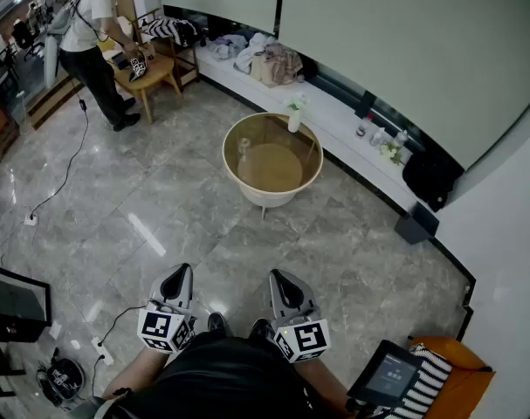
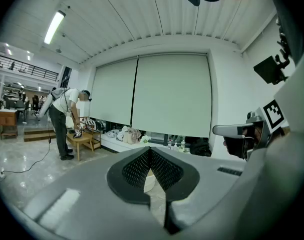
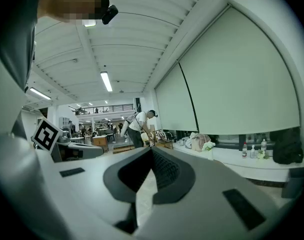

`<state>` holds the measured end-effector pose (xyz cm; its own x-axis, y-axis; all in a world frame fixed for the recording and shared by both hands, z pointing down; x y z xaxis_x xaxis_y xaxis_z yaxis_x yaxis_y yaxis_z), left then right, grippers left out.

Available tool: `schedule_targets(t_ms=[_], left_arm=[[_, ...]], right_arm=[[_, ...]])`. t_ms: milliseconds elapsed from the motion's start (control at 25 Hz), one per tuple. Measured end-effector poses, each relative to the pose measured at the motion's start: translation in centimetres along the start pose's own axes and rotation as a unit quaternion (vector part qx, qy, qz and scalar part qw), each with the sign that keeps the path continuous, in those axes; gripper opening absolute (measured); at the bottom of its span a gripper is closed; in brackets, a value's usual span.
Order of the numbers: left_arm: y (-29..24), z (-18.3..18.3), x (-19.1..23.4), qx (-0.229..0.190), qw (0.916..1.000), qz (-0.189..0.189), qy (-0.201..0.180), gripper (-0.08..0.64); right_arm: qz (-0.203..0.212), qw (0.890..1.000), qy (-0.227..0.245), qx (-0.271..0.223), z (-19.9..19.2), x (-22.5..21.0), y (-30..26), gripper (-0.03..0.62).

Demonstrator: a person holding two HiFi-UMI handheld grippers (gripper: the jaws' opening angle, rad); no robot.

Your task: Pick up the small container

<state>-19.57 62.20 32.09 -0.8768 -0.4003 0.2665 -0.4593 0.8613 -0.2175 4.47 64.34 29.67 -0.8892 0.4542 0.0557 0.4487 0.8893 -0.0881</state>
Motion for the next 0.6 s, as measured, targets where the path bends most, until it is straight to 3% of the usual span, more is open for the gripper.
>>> schedule_targets(t_ms=[440,600], left_arm=[[-0.3,0.1,-2.2,-0.009,0.9998,0.019,-0.001,0.003],[-1.7,-0.5,-3.4,-0.013,0.9983,0.023,0.052,0.003]], right_arm=[[0.01,0.999,-0.032,-0.001,-1.3,-2.3,1.1,0.006],[0.006,0.999,-0.031,-0.009,-2.0,-5.2,1.3,0.006]])
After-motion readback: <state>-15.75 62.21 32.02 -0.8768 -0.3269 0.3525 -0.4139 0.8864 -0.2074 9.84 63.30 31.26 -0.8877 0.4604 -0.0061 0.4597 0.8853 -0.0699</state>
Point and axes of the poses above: the fingertips, and each gripper's own axes: y backward along the fingers, x to its left, z out of its top, the point moved 5 cm from there along y, backward along the fingers, and after that the axes turned 11 degrees about y, right-handed, at the moved point
